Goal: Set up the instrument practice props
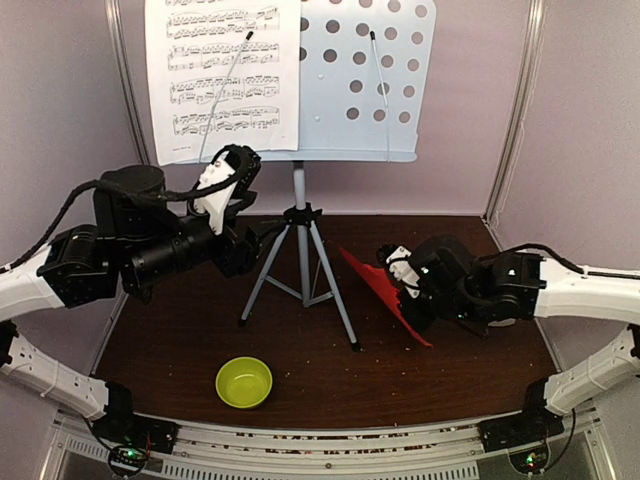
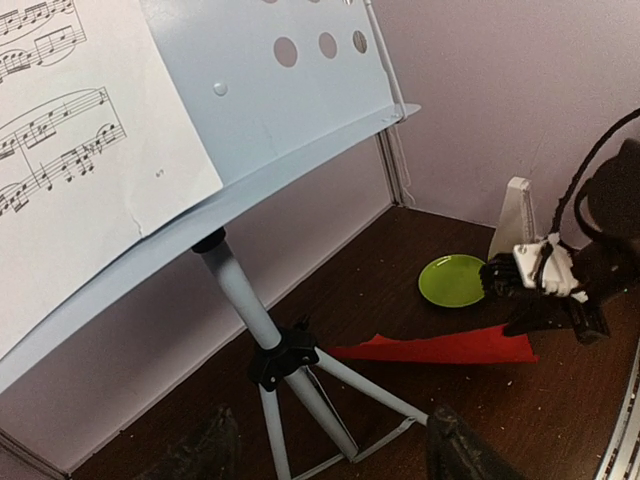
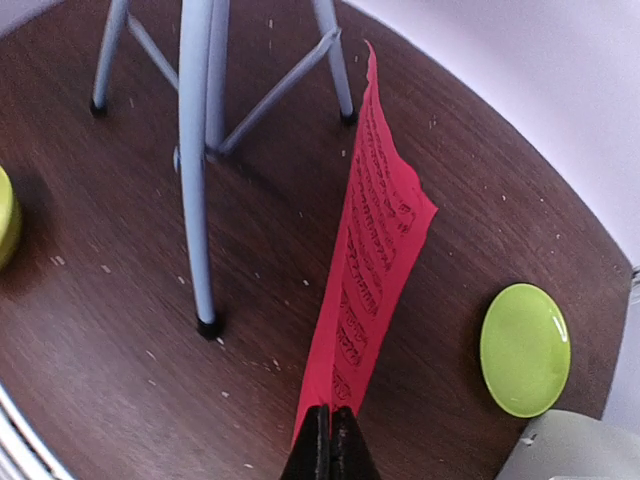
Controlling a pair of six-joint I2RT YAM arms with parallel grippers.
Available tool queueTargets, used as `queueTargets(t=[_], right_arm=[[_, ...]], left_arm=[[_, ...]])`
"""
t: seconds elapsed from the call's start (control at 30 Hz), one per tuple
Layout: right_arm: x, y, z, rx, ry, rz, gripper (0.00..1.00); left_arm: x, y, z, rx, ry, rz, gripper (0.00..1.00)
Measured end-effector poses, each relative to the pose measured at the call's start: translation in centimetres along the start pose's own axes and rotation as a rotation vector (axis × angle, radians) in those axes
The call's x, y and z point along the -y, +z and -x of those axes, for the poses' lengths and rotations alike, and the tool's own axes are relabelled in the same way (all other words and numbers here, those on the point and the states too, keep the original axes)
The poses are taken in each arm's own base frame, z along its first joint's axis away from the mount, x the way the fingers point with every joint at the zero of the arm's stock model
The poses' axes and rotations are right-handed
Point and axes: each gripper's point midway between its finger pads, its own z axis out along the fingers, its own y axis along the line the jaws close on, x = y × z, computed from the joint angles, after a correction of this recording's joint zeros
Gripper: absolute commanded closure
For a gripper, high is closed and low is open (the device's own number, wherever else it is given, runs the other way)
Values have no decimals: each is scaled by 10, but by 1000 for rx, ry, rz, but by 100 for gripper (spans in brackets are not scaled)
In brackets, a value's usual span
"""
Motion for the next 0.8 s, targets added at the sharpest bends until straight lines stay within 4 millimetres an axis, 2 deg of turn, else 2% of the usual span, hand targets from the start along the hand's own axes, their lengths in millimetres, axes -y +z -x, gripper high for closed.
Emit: queueTargets(t=[0.07,0.1,0.2,0.33,0.53,0.67,0.8], right_arm=[[6,-21,16,72,94,40,100],[11,-38,26,127,164,72,100],[19,-59,37,197,277,119,100],[27,-79,53,267,445,180,100],[40,-110,91,433,751,278,100],[57,-131,119,529,948,310,100],[73,-148,136,597,1126,340,100]], left_arm=[[1,1,0,-5,3,-4,33],[2,3,0,-10,6,-6,33],[7,7,0,-16,11,-20,33],[16,15,0,-29,19,-47,31],[35,31,-5,-61,26,-103,25],[46,35,-9,-73,19,-137,14],[58,37,-12,-85,4,-173,9]])
